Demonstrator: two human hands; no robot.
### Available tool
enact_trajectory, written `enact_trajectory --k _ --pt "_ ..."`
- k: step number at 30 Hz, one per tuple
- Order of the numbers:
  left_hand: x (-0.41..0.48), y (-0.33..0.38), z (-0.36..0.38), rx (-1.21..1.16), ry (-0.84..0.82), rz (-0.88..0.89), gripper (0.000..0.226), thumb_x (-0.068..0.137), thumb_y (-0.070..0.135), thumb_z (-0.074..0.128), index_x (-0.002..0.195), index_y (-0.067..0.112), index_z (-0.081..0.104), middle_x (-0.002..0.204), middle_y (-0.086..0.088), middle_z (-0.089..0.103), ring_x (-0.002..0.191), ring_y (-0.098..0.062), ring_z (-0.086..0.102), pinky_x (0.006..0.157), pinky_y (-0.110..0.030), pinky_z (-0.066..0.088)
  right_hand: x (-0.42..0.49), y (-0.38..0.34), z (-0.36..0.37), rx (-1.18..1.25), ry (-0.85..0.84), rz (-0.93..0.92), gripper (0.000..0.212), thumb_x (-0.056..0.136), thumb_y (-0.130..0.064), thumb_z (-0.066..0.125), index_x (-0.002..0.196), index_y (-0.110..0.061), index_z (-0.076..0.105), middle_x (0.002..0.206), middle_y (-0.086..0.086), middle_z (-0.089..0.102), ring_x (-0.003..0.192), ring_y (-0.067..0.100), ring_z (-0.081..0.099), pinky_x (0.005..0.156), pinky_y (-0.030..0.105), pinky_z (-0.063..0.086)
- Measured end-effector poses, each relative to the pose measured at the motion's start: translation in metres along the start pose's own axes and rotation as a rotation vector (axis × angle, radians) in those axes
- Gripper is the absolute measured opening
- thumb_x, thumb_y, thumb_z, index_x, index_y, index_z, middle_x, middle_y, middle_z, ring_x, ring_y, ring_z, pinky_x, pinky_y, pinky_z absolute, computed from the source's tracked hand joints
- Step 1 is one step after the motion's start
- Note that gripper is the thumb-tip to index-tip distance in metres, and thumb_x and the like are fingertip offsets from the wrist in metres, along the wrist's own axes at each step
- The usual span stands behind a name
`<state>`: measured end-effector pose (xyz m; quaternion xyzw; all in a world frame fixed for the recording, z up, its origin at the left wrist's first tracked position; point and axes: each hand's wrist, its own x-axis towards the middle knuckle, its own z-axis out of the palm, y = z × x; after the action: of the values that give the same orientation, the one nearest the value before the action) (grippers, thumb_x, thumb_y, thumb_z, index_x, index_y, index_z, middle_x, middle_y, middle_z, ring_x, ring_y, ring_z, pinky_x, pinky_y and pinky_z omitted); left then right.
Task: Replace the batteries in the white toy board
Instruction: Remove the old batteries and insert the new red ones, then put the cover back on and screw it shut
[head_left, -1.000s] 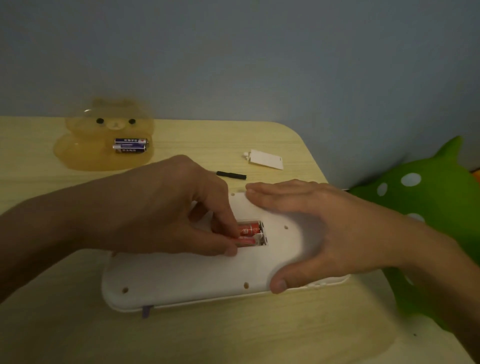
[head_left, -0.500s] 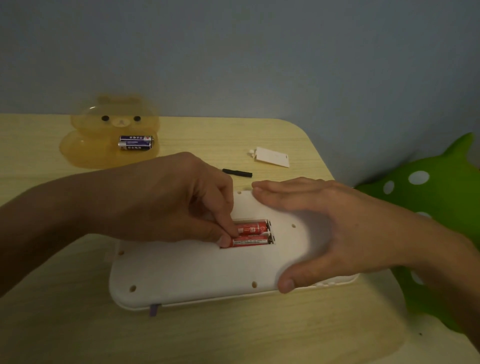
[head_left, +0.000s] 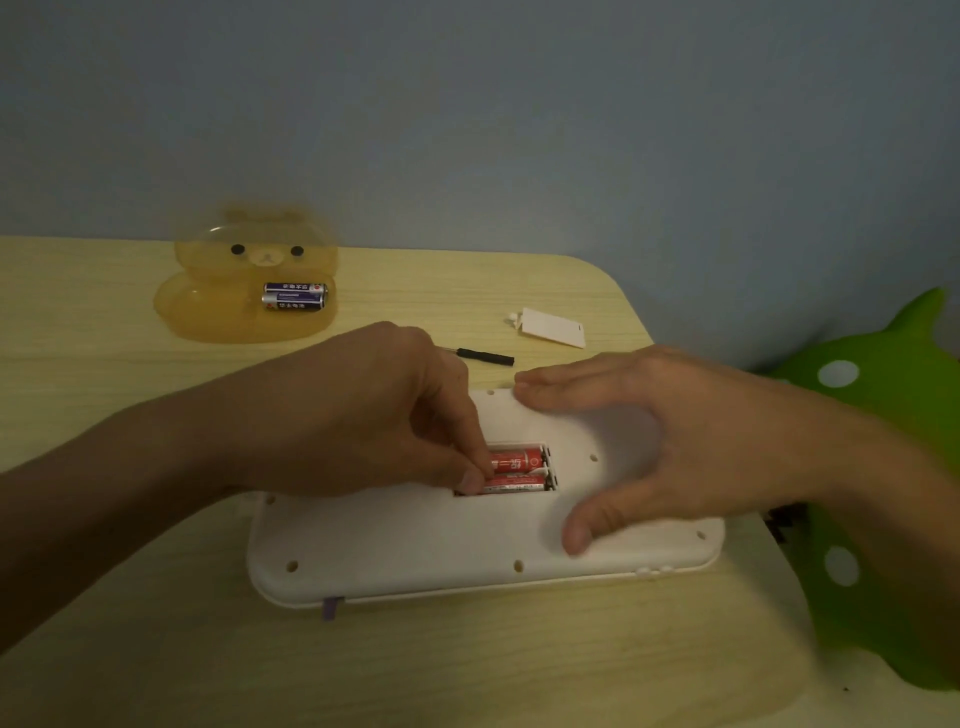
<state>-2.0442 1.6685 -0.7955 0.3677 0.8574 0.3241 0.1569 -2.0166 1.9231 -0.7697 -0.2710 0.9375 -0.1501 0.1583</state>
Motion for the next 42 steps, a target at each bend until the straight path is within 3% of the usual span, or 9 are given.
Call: enact_trajectory --k 3,6,8,13,18,23,28,36,42 --pt "-0.004 0.0 -0.004 -0.027 0.023 0.004 0.018 0.071 0.056 0.077 0.088 0.051 0.082 0.087 0.017 0.074 0.087 -0.008 0.069 0.071 -0.034 0.057 0.016 0.016 -0.003 0.134 0.277 0.032 0.076 0.072 -0.078 0.063 0.137 -0.039 0.066 0.131 -0.023 0.068 0.119 -0.009 0.061 0.106 0.022 0.049" --pt "-0.01 -0.004 -0.009 -0.018 0.099 -0.005 0.022 0.069 0.059 0.074 0.085 0.047 0.083 0.083 0.017 0.075 0.083 -0.012 0.069 0.074 -0.042 0.059 0.043 0.043 -0.004 0.032 0.42 0.117 0.055 0.092 -0.055 0.065 0.14 -0.028 0.065 0.134 -0.013 0.069 0.111 -0.001 0.064 0.1 0.031 0.055" --pt "-0.015 -0.009 -0.013 -0.007 0.15 -0.004 0.029 0.067 0.063 0.07 0.084 0.044 0.084 0.081 0.018 0.074 0.081 -0.012 0.069 0.075 -0.044 0.06 0.059 0.06 -0.005 -0.026 0.401 0.181 0.056 0.095 -0.047 0.068 0.146 -0.025 0.059 0.143 -0.009 0.064 0.115 0.006 0.064 0.097 0.029 0.053" --pt "-0.026 -0.021 -0.017 0.125 0.22 0.016 0.01 0.079 0.044 0.077 0.086 0.039 0.083 0.08 0.022 0.072 0.078 -0.004 0.068 0.063 -0.006 0.044 0.08 0.08 -0.001 -0.058 0.316 0.252 0.06 0.09 -0.039 0.079 0.144 -0.02 0.062 0.14 0.0 0.068 0.119 0.016 0.065 0.092 0.021 0.041" --pt "-0.029 -0.021 -0.02 0.105 0.266 0.025 0.027 0.077 0.056 0.066 0.087 0.038 0.083 0.075 0.021 0.071 0.08 -0.004 0.068 0.064 -0.004 0.041 0.08 0.075 -0.001 -0.079 0.357 0.237 0.048 0.091 -0.035 0.079 0.134 -0.018 0.07 0.125 0.002 0.073 0.106 0.017 0.065 0.088 0.025 0.046" --pt "-0.026 -0.011 -0.022 0.148 0.386 0.052 0.036 0.076 0.061 0.068 0.1 0.038 0.081 0.081 0.022 0.07 0.078 -0.007 0.064 0.063 -0.008 0.04 0.049 0.039 -0.001 0.101 0.53 0.101 0.054 0.083 -0.034 0.082 0.135 -0.025 0.068 0.105 -0.021 0.071 0.096 0.001 0.065 0.084 0.019 0.053" --pt "-0.021 0.002 -0.019 0.221 0.406 0.079 0.065 0.072 0.076 0.067 0.124 0.039 0.073 0.099 0.024 0.07 0.077 -0.008 0.06 0.062 -0.018 0.038 0.02 -0.004 0.013 0.191 0.408 -0.089 0.065 0.076 -0.046 0.079 0.138 -0.029 0.067 0.107 -0.019 0.076 0.103 0.008 0.069 0.087 0.023 0.054" --pt "-0.02 0.006 -0.011 0.219 0.306 0.032 0.041 0.069 0.062 0.076 0.102 0.038 0.08 0.07 0.029 0.061 0.067 -0.012 0.059 0.054 -0.023 0.047 0.014 -0.006 0.021 0.205 0.409 -0.168 0.066 0.077 -0.053 0.076 0.137 -0.026 0.067 0.108 -0.019 0.076 0.103 0.011 0.07 0.089 0.037 0.057" --pt "-0.024 0.006 -0.005 0.162 0.217 -0.057 0.035 0.064 0.061 0.085 0.093 0.045 0.073 0.082 0.04 0.062 0.074 -0.002 0.06 0.062 -0.016 0.05 -0.001 -0.003 0.009 0.064 0.089 -0.011 0.102 0.053 -0.078 0.08 0.146 -0.045 0.053 0.147 -0.036 0.045 0.138 -0.011 0.04 0.119 0.021 0.033"
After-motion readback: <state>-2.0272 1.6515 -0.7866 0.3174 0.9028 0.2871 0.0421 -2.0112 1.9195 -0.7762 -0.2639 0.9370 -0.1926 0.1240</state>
